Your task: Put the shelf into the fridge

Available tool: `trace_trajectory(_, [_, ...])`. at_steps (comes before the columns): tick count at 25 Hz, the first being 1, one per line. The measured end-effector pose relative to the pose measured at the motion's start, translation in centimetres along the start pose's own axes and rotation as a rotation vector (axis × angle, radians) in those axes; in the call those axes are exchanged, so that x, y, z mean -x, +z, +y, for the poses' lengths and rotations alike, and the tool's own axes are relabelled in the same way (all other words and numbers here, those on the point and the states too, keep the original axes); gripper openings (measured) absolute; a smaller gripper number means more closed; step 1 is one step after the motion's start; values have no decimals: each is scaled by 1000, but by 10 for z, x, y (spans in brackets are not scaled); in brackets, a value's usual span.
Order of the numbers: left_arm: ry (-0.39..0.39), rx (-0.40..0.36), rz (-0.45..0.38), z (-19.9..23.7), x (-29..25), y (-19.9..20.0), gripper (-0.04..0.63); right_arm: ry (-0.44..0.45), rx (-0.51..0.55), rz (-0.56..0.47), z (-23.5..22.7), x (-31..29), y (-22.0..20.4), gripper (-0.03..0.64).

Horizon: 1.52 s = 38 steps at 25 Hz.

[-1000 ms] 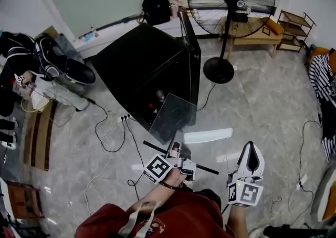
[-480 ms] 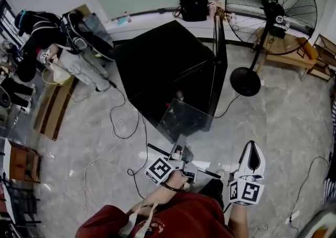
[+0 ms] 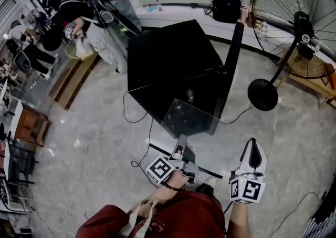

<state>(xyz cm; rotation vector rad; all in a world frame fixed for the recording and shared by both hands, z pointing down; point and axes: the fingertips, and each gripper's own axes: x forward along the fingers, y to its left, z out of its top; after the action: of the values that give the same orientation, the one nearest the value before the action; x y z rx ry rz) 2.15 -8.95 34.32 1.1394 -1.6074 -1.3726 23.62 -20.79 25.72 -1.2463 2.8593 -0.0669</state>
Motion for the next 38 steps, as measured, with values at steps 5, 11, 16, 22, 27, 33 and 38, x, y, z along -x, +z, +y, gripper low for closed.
trace_trajectory(5, [26,-2,-92,3,4,-8,18,93,-11,23,-15,-15,-11,0])
trace_trajectory(11, [68,22,-191,19,12,-10,18,188,-30,49,-20,-32,-23,0])
trace_trajectory(16, [77,44,-266,30,16,-5,18,271,-22,77,-8,-48,-34,0])
trace_trajectory(22, [99,92,-348,61,27,20,18,373,29,112,32,-67,-47,0])
trace_trajectory(27, [78,128,-387,94,25,44,18,436,68,160,68,-86,-73,0])
trace_trajectory(33, [53,164,-430,143,15,69,18,494,93,198,103,-108,-107,0])
trace_trajectory(38, [68,191,-462,176,3,78,18,519,89,238,127,-122,-127,0])
